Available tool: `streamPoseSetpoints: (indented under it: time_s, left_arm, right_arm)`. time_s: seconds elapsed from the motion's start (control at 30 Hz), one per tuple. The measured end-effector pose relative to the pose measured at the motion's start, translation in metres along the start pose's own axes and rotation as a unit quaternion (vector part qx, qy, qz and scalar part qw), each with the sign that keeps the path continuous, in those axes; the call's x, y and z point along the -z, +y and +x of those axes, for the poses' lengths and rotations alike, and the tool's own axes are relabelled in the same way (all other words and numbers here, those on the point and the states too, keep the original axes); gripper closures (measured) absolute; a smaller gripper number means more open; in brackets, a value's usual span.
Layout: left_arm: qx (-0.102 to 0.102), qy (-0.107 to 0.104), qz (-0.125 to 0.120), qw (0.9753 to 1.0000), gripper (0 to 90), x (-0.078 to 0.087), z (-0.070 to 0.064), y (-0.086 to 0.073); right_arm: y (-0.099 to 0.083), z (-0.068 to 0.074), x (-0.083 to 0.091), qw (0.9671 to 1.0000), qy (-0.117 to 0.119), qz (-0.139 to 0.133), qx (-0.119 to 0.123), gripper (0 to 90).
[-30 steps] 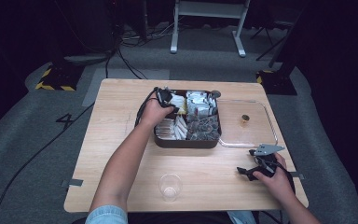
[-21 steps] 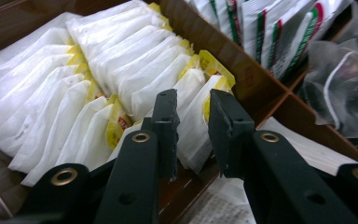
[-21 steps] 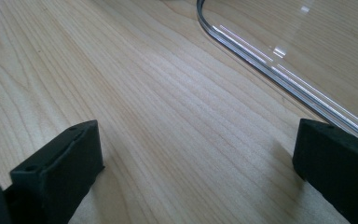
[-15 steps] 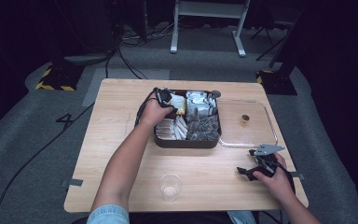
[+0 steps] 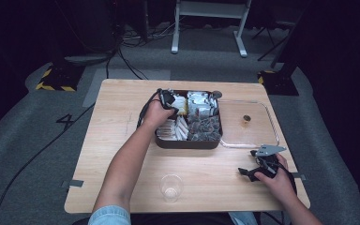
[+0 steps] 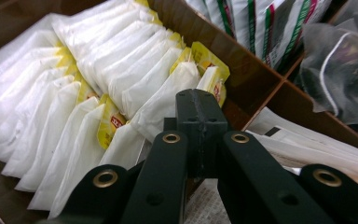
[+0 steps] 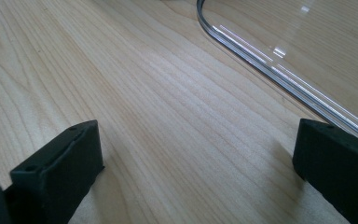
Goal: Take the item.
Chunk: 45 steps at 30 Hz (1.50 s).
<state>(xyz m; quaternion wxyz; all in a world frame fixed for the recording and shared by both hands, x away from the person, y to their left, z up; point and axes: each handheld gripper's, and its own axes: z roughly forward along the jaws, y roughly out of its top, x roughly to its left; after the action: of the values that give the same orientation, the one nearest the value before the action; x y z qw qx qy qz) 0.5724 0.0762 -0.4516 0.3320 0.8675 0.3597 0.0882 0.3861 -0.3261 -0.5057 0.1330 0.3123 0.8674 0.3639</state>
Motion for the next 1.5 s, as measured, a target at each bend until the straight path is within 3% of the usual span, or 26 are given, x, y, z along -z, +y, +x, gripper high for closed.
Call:
streamPoseSetpoints:
  time_s: [0.23, 0.73, 1.03, 1.23, 1.43, 1.5]
  left_arm:
    - [-0.015, 0.003, -0.026, 0.9995, 90.0, 0.018, -0.004, 0.007]
    - [-0.018, -0.009, -0.066, 0.9976, 90.0, 0.064, -0.013, 0.013]
    - [-0.028, -0.02, -0.094, 0.995, 90.0, 0.098, -0.036, 0.01]
    - [-0.031, -0.017, -0.097, 0.9946, 90.0, 0.12, -0.057, -0.001]
    - [-0.035, -0.024, -0.112, 0.9928, 90.0, 0.138, -0.073, -0.013]
    - [-0.036, -0.016, -0.113, 0.9928, 90.0, 0.144, -0.078, -0.018]
  right_arm:
    - [0.0, 0.0, 0.0, 1.0, 0.0, 0.0, 0.0, 1.4]
    - [0.0, 0.0, 0.0, 1.0, 0.0, 0.0, 0.0, 1.4]
    - [0.0, 0.0, 0.0, 1.0, 0.0, 0.0, 0.0, 1.5]
    - [0.0, 0.0, 0.0, 1.0, 0.0, 0.0, 0.0, 1.5]
    - [0.0, 0.0, 0.0, 1.0, 0.0, 0.0, 0.0, 1.5]
    - [0.0, 0.0, 0.0, 1.0, 0.0, 0.0, 0.0, 1.5]
